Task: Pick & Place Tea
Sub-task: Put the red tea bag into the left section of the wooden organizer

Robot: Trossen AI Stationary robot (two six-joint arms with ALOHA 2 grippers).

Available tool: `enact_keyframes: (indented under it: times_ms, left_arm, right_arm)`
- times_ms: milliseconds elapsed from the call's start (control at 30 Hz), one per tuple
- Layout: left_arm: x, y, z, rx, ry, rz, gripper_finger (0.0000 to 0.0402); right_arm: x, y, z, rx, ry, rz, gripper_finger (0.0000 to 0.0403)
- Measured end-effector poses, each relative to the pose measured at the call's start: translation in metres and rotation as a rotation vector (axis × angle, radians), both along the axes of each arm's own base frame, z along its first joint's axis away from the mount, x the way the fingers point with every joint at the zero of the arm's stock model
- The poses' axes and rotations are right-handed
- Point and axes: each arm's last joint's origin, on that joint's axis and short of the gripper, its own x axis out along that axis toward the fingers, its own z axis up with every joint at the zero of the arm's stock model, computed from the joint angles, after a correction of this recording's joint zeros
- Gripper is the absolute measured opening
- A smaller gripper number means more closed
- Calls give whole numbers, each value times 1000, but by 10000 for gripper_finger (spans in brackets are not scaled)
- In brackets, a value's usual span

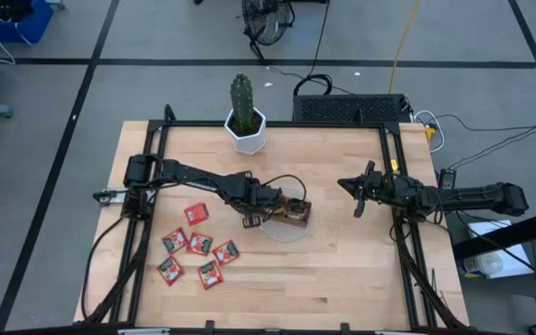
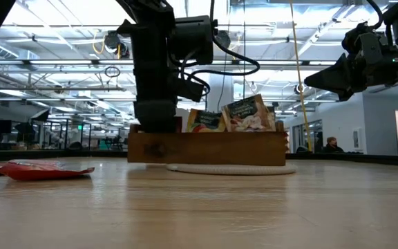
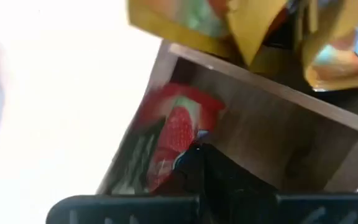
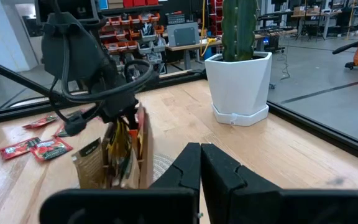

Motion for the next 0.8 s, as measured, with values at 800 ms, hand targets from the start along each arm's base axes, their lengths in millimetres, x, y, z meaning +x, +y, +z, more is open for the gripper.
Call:
enact_keyframes:
  times_ms: [800]
  left_arm:
    - [-13, -40, 56, 88, -192, -84, 16]
  right_arm:
    - [0, 0, 0, 0, 0, 0, 0]
